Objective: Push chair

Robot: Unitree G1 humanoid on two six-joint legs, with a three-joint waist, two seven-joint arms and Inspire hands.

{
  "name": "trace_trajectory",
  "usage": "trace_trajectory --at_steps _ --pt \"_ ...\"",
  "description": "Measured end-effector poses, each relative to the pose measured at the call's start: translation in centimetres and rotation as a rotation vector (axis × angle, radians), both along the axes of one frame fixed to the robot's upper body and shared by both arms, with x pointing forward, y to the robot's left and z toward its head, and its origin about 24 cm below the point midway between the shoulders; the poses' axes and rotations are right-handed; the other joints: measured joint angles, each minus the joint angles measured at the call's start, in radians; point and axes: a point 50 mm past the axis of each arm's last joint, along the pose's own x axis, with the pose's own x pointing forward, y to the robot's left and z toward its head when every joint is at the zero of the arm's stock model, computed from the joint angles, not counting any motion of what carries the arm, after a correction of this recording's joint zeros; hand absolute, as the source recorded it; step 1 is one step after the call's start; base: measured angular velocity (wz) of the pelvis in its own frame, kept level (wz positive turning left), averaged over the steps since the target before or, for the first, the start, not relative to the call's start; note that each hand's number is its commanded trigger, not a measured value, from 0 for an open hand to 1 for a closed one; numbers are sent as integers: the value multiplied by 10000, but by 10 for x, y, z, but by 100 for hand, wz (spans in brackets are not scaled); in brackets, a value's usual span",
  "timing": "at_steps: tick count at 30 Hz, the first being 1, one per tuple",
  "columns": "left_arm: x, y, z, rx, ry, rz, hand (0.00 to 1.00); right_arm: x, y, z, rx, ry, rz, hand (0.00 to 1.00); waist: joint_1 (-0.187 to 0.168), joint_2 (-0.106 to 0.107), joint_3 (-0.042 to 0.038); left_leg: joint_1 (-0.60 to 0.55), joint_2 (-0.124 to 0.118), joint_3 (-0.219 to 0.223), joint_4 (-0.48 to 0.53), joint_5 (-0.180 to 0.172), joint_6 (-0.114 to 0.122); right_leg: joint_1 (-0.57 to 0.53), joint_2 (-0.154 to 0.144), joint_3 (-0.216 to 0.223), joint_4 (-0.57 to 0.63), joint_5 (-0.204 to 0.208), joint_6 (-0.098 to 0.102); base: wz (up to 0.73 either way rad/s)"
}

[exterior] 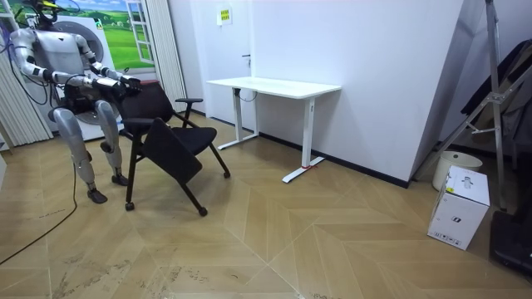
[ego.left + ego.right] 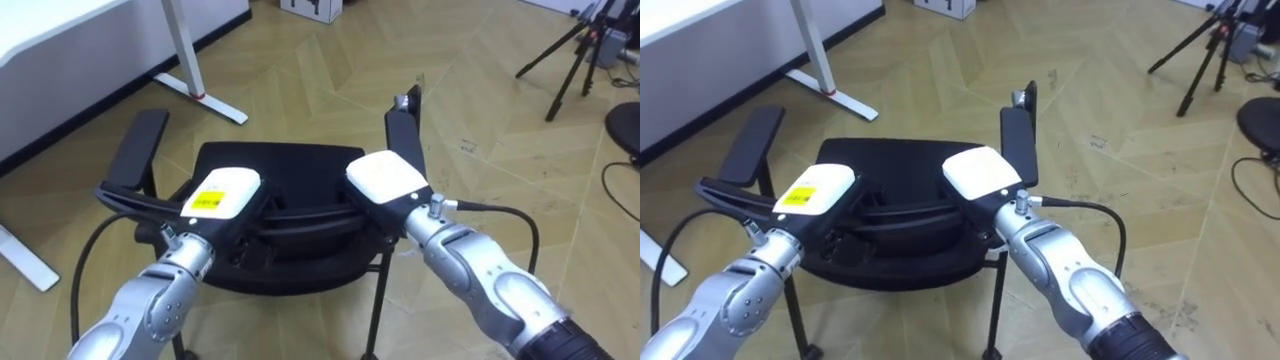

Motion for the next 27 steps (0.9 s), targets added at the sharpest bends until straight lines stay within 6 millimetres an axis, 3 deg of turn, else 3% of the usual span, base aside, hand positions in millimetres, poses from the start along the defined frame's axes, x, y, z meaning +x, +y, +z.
trace_trajectory --at_steps 5,7,10,12,15,17,18,19,22,23,24,25,26,27 --pt "-1 0 -3 49 178 -38 100 -2 -1 -5 -49 50 63 100 -89 -83 34 15 -31 -75 385 -28 -23 155 -135 -228 323 -256 -5 12" --pt "0 0 -5 46 241 -76 100 -3 -2 -7 -64 100 81 100 -119 -61 46 -56 27 -23 809 -244 -47 257 -77 -261 428 -350 -36 15" --pt "-1 1 -8 94 326 -105 100 -4 -3 -9 -102 200 87 100 -125 16 83 -540 221 293 2170 -738 -101 248 -14 -362 939 -659 -111 9" --pt "0 1 -9 86 372 -192 100 -6 -4 -11 -10 292 52 100 -173 73 86 -1037 479 647 3489 -1009 -148 253 13 -533 1217 -959 -202 18" --pt "-2 1 -11 80 451 -178 100 -8 -4 -13 -33 368 247 100 -195 168 73 -1575 781 1048 4878 -1005 -146 233 66 -553 1657 -1381 -322 12" --pt "-3 2 -12 59 507 -142 100 -9 -4 -13 -11 379 334 100 -174 236 62 -1897 920 1066 5696 -965 -142 179 73 -553 2088 -1595 -442 0" --pt "-4 2 -13 46 552 -126 100 -10 -4 -13 -5 404 359 100 -113 200 100 -2254 927 1088 6275 -839 -176 203 55 -540 2329 -1718 -534 0" --pt "-4 2 -14 40 571 -127 100 -10 -5 -14 10 423 365 100 -115 164 109 -2383 914 1135 6253 -890 -218 198 39 -539 2398 -1778 -558 11" --pt "-4 1 -14 -38 547 -135 100 -11 -7 -13 37 321 399 100 -146 170 98 -3386 899 1672 4721 -755 -211 72 -7 -611 2468 -1929 -530 5" --pt "-5 0 -14 -45 542 -214 100 -13 -9 -14 47 301 406 100 -114 204 71 -3546 855 1752 3732 -413 -152 149 -11 -731 2454 -1997 -522 -3" --pt "-6 0 -15 -27 549 -301 100 -16 -11 -16 127 310 361 100 -83 172 52 -3590 692 1694 3130 266 79 287 -61 -802 2472 -2118 -467 0" --pt "-7 0 -15 -10 579 -323 100 -18 -11 -17 162 351 356 100 -70 166 28 -3521 624 1679 2964 517 163 321 -114 -799 2474 -2165 -427 13" --pt "-9 1 -15 -3 561 -347 100 -19 -11 -18 204 362 397 100 -106 -29 -84 -3438 464 1748 2655 845 248 322 -242 -814 2492 -2245 -306 23" --pt "-9 0 -14 10 473 -367 100 -20 -11 -16 212 303 425 100 -113 -152 -105 -3324 319 1886 2481 924 338 325 -377 -784 2535 -2319 -181 23"
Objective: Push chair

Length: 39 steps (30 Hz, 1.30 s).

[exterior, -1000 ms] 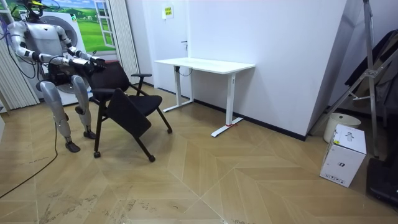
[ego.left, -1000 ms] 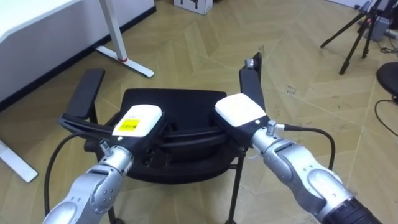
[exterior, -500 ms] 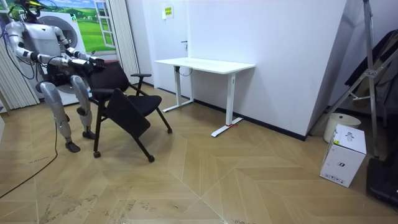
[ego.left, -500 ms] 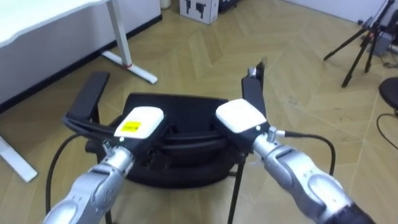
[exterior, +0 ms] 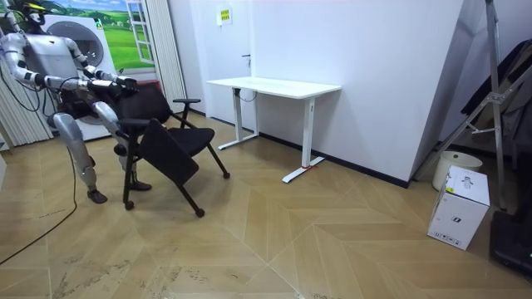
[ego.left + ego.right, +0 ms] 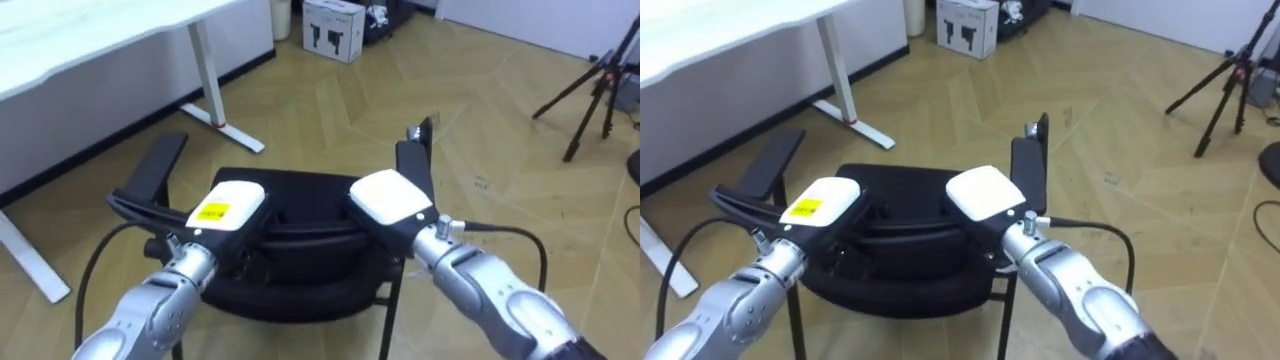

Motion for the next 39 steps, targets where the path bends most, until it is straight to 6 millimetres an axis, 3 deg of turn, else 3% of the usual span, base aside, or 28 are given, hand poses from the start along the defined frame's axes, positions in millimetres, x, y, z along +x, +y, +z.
trace_trajectory --at_steps 2,4,5,7,8,9,10,12,13,15,17,18,19,21,22,23,24,25,26,27,28,29,30,33,34,37,39 --pt "0 0 1 4 -60 -18 100 -1 -1 1 40 -67 -21 100 41 -84 -1 64 -113 200 -27 102 169 27 -200 1 76 -110 121 0" --pt "-1 -1 3 -10 -130 -26 100 -2 -2 3 132 -161 -60 100 99 -114 -7 90 -265 246 106 -53 287 83 -381 -5 95 -212 249 -3" --pt "0 -1 4 -28 -179 -27 100 -1 -3 4 153 -199 -71 100 148 -171 -21 128 -414 296 156 -196 341 109 -552 -5 169 -312 360 -7" --pt "1 -1 6 -25 -236 -75 100 -1 -4 4 172 -223 -103 100 231 -358 26 246 -686 443 281 -522 498 182 -896 -5 467 -564 542 -4" --pt "3 -2 7 -3 -232 -145 100 -1 -5 5 156 -254 -118 100 228 -396 -22 318 -854 431 413 -736 602 168 -1172 -57 894 -712 725 8" --pt "5 -3 8 -14 -272 -174 100 0 -6 5 240 -275 -193 100 230 -388 -10 314 -952 400 704 -1004 675 -45 -1413 -282 1852 -730 808 6" --pt "6 -3 9 -11 -296 -190 100 1 -6 6 256 -294 -211 100 237 -381 17 291 -993 401 830 -1127 715 -232 -1581 -338 2512 -636 922 3" --pt "8 -5 11 6 -303 -298 100 1 -8 6 339 -239 -293 100 236 -244 81 351 -1007 354 1359 -1588 808 -1158 -2071 -136 4820 385 971 10" --pt "8 -5 11 77 -338 -359 100 1 -9 5 390 -182 -310 100 208 -197 86 461 -990 234 1456 -1779 857 -1411 -2087 -4 5384 997 934 16" --pt "8 -4 11 176 -359 -443 100 0 -8 3 450 -87 -310 100 226 -160 108 699 -967 83 1441 -1982 931 -1622 -2005 220 5846 1811 934 14" --pt "9 -2 14 232 -517 -481 100 1 -7 5 522 -163 -297 100 336 -154 104 741 -1028 -128 1340 -2070 1012 -2009 -1810 521 6085 1967 977 -3" --pt "11 0 15 230 -688 -432 100 4 -5 7 506 -300 -245 100 471 -32 185 796 -1033 -365 1232 -2071 1019 -2427 -1605 614 6141 1661 973 -15" --pt "11 1 15 222 -740 -415 100 5 -4 7 534 -341 -245 100 531 7 220 862 -1032 -481 1153 -2071 1019 -2644 -1447 620 6096 1501 933 -17" --pt "9 7 15 311 -879 -372 100 6 1 7 558 -354 -101 100 573 77 222 1129 -1203 -1367 726 -1996 1008 -3422 -849 450 4982 1142 820 9" --pt "9 8 15 317 -916 -371 100 6 2 7 553 -345 -51 100 568 78 225 1227 -1242 -1630 620 -1970 989 -3565 -654 430 4445 1135 800 45" --pt "9 9 16 404 -977 -398 100 6 3 6 598 -310 -2 100 547 27 217 1369 -1364 -2193 476 -1932 981 -3817 -348 466 3309 1203 701 73" --pt "9 10 17 455 -1015 -421 100 6 5 5 681 -261 -22 100 421 -113 184 1507 -1434 -2623 361 -1925 915 -3980 -98 605 2078 1399 676 89" --pt "10 10 17 510 -1046 -439 100 6 5 5 696 -256 -21 100 284 -212 154 1562 -1503 -2905 345 -1952 867 -4002 -50 704 1440 1583 673 130" --pt "11 10 18 601 -1117 -433 100 6 5 5 717 -268 -39 100 -21 -286 138 1627 -1611 -3512 402 -2039 746 -3963 -30 829 448 1780 663 131" --pt "13 9 19 632 -1171 -359 100 10 5 7 690 -298 -71 100 -9 -408 62 1738 -1635 -3885 495 -2159 562 -3774 -33 988 11 2354 630 115" --pt "13 9 20 658 -1223 -382 100 10 4 7 656 -282 -11 100 28 -456 39 1723 -1626 -4019 550 -2245 476 -3610 68 1021 -63 2538 396 84" --pt "14 9 20 611 -1302 -362 100 11 3 8 722 -405 -59 100 10 -461 26 1791 -1543 -4210 648 -2415 308 -3397 100 749 -58 2784 -2 69" --pt "14 8 20 559 -1336 -311 100 13 3 10 655 -410 -32 100 36 -433 12 1957 -1384 -4154 596 -2480 203 -3205 109 484 61 2581 -275 71" --pt "15 10 20 510 -1468 -148 100 21 4 17 542 -604 91 100 288 -415 69 2096 -950 -3864 681 -2711 -194 -2954 210 -49 315 2017 -658 35" --pt "16 11 21 510 -1514 -104 100 24 5 19 527 -629 127 100 297 -423 77 2082 -893 -3856 750 -2745 -256 -2908 224 -159 351 1904 -703 39" --pt "22 12 25 530 -1668 -53 100 30 7 24 489 -771 134 100 463 -486 228 1950 -561 -3224 1583 -2900 -528 -2617 241 -598 706 1253 -917 44" --pt "22 12 26 506 -1752 -9 100 31 7 26 518 -835 138 100 405 -465 240 1298 -195 -2671 3009 -2856 -639 -2321 245 -1204 839 799 -1052 71"
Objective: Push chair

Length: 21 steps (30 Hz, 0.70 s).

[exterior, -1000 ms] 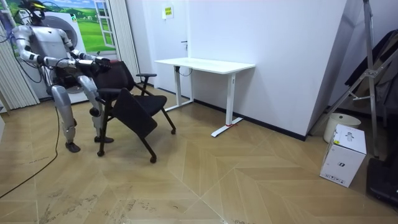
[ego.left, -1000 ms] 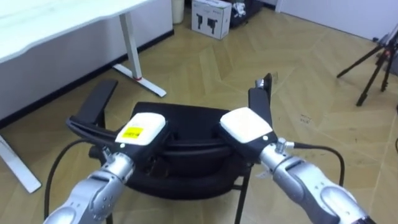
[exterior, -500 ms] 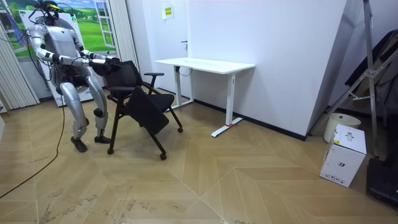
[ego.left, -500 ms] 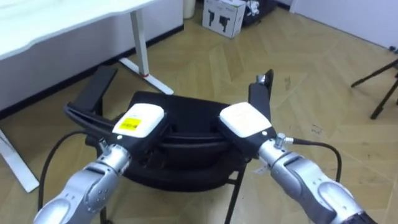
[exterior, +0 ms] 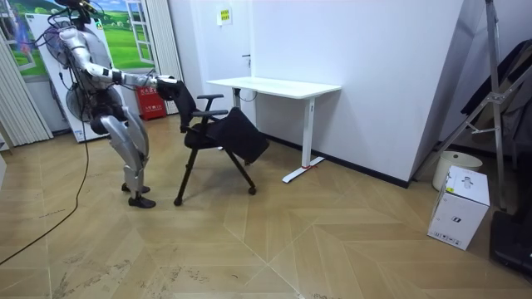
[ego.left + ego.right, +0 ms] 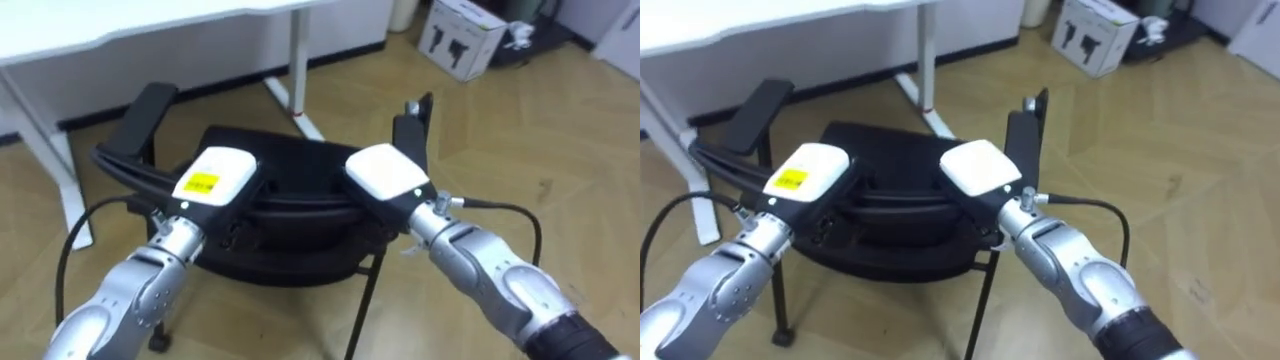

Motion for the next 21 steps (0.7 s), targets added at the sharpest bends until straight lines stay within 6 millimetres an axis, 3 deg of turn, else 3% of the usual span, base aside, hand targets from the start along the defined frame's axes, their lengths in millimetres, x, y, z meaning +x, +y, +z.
trace_trajectory --at_steps 3,5,7,9,12,14,17,21 --pt "2 -2 1 27 -73 -63 100 1 -1 0 99 38 -90 100 -227 -62 21 -531 493 506 1290 237 -280 491 20 -774 90 -464 -111 74" --pt "3 -3 1 80 -71 -101 100 1 -3 -1 162 115 -163 100 -372 -91 24 -609 801 814 1530 280 -325 807 30 -1264 55 -615 -84 76" --pt "3 -5 0 63 -39 -80 100 1 -4 -2 211 183 -231 100 -446 -107 17 -507 983 1018 1376 279 -329 1003 106 -1356 -100 -623 -85 51" --pt "2 -6 -2 14 38 -33 100 0 -5 -3 187 200 -265 100 -495 -156 0 -247 985 1201 762 251 -370 1194 64 -1587 -338 -618 -94 34" --pt "3 -10 -2 75 -1 -30 100 -1 -7 -5 149 160 -365 100 -535 -334 -89 -156 922 1268 -26 212 -431 1212 55 -1687 -671 -596 -137 33" --pt "3 -13 -3 95 -30 -91 100 -3 -9 -6 157 144 -465 100 -565 -360 -96 -323 934 1268 -652 216 -433 1322 53 -1805 -874 -593 -140 24" --pt "-1 -15 -6 53 46 -75 100 -8 -10 -11 49 260 -479 100 -463 -334 -132 -975 683 1308 -1524 359 -476 1516 -23 -1822 -989 -586 -98 -2" --pt "-10 -15 -14 -84 363 34 100 -15 -10 -18 15 420 -444 100 -168 -230 -190 -995 98 1199 -2245 1737 -163 1778 -98 -1401 -1120 -554 34 -25"
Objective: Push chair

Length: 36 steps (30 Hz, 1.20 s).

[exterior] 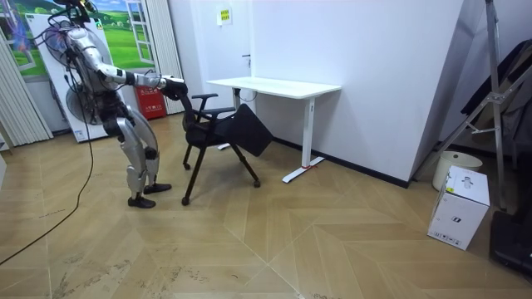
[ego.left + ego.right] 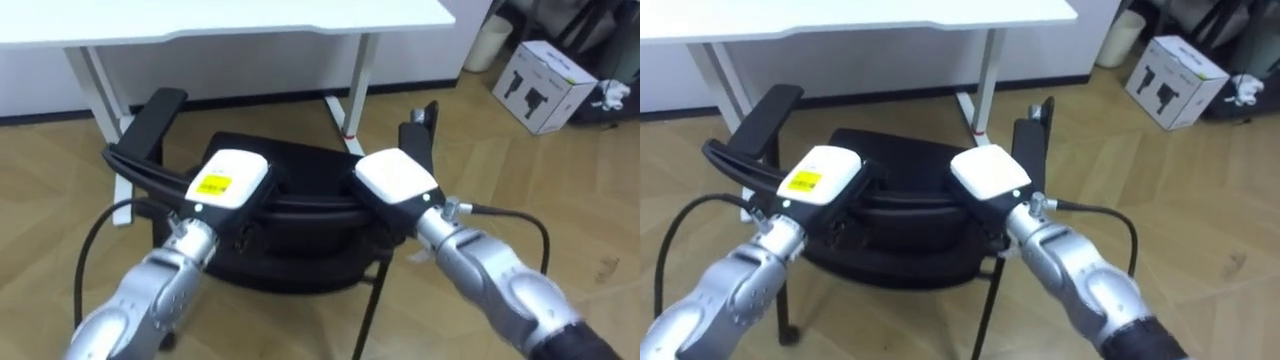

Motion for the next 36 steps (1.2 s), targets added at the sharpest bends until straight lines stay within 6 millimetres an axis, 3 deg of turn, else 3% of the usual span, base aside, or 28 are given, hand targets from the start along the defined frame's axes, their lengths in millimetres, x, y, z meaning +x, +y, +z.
trace_trajectory --at_steps 4,5,7,8,9,11,14,16,17,18,19,21,22,23,24,26,28,30,31,32,33,34,35,36 --pt "-4 -2 -1 -84 257 112 100 -4 -1 -1 -62 -35 18 100 57 34 -7 308 -224 60 -290 65 43 13 -230 210 220 -98 214 -14" --pt "-7 -2 -4 -170 399 155 100 -6 -1 -2 -102 20 35 100 77 75 -19 473 -322 101 -360 10 132 5 -369 368 483 -186 377 -18" --pt "-11 -3 -7 -312 584 190 100 -8 -3 -3 -186 102 101 100 139 100 -26 704 -649 195 -457 -169 424 -236 -814 711 1404 -542 1163 -31" --pt "-12 -5 -9 -413 705 183 100 -8 -6 -3 -208 157 133 100 285 121 -38 783 -771 370 -420 -239 529 -549 -1089 1080 2171 -673 1808 -40" --pt "-12 -7 -9 -462 790 177 100 -8 -8 -3 -240 184 149 100 332 170 -60 792 -806 496 -341 -305 632 -801 -1227 1415 2693 -607 2120 -36" --pt "-11 -8 -9 -482 814 171 100 -8 -9 -3 -237 188 130 100 329 227 -24 806 -856 649 -216 -331 670 -941 -1334 1744 3024 -572 2096 -21" --pt "-10 -7 -9 -474 1021 224 100 -8 -7 -4 -292 175 148 100 357 465 27 888 -733 775 -104 -634 880 -1056 -1340 1830 3253 -180 1670 -24" --pt "-9 -6 -7 -432 992 233 100 -8 -5 -3 -244 156 145 100 454 618 81 974 -662 674 -151 -673 977 -1499 -1290 1999 3779 352 1744 -33" --pt "-9 -5 -5 -437 932 233 100 -8 -4 -3 -214 129 155 100 513 746 164 1015 -581 472 -173 -706 1036 -1983 -970 2501 3801 340 1770 -50" --pt "-9 -2 -2 -357 823 225 100 -8 -1 -2 -144 49 214 100 676 812 181 964 -542 265 -237 -710 1040 -2533 -694 2961 3168 339 1692 -43" --pt "-8 0 -1 -303 769 218 100 -8 0 -1 -133 -7 248 100 696 816 183 917 -531 149 -242 -710 1039 -2799 -634 3082 2757 415 1629 0" --pt "-9 3 -1 -196 760 172 100 -9 1 -2 -122 10 424 100 383 778 171 977 -550 -355 -187 -733 991 -3313 -623 3421 948 1252 1788 58" --pt "-10 3 -1 -172 808 161 100 -10 2 -3 -100 59 429 100 269 752 175 1018 -549 -429 -162 -769 949 -3348 -686 3477 722 1525 1829 84" --pt "-11 4 -2 -147 903 148 100 -13 3 -5 -33 157 404 100 83 676 129 1093 -549 -575 -100 -882 861 -3240 -787 3535 543 2016 1878 68" --pt "-12 5 -3 -103 944 171 100 -13 3 -6 -8 201 397 100 51 654 32 1130 -504 -712 -22 -1026 752 -3103 -686 3642 526 2165 1803 58" --pt "-12 6 -3 -123 937 185 100 -13 4 -6 35 156 384 100 27 678 1 1176 -356 -844 43 -1149 578 -2991 -481 3629 552 2193 1757 36" --pt "-14 6 -4 -166 835 137 100 -13 4 -6 -2 204 387 100 -44 661 -9 1375 -190 -962 44 -1323 428 -2708 -282 3541 521 2280 1556 37" --pt "-16 8 -4 -129 785 109 100 -13 5 -6 -93 273 476 100 -73 635 -18 1631 47 -1250 60 -1550 167 -2369 -61 3270 558 2065 1070 34" --pt "-16 9 -4 -108 728 99 100 -13 5 -5 -92 264 495 100 -120 613 -17 1632 110 -1319 137 -1562 149 -2308 -53 3123 618 1966 924 52" --pt "-16 9 -3 -107 629 58 100 -13 6 -4 -59 248 496 100 -242 540 22 1595 372 -1043 584 -1664 10 -2190 -30 2843 846 1672 778 61" --pt "-14 10 -2 -54 592 13 100 -13 6 -4 -19 261 447 100 -277 489 46 1413 659 -450 1344 -1690 -2 -2049 -28 2647 1111 1366 688 56" --pt "-14 11 -2 -30 577 -16 100 -13 6 -4 -2 276 426 100 -272 490 40 1255 806 -244 1843 -1680 -1 -1969 -22 2569 1258 1243 640 46" --pt "-14 10 -3 -32 535 -97 100 -12 5 -5 -1 347 418 100 -289 472 49 887 1036 -218 2967 -1620 -46 -1846 -2 2319 1565 906 566 40" --pt "-13 9 -2 12 446 -153 100 -12 4 -4 47 365 410 100 -280 419 68 467 1217 -197 4044 -1365 -65 -1729 2 2144 1885 525 516 43"
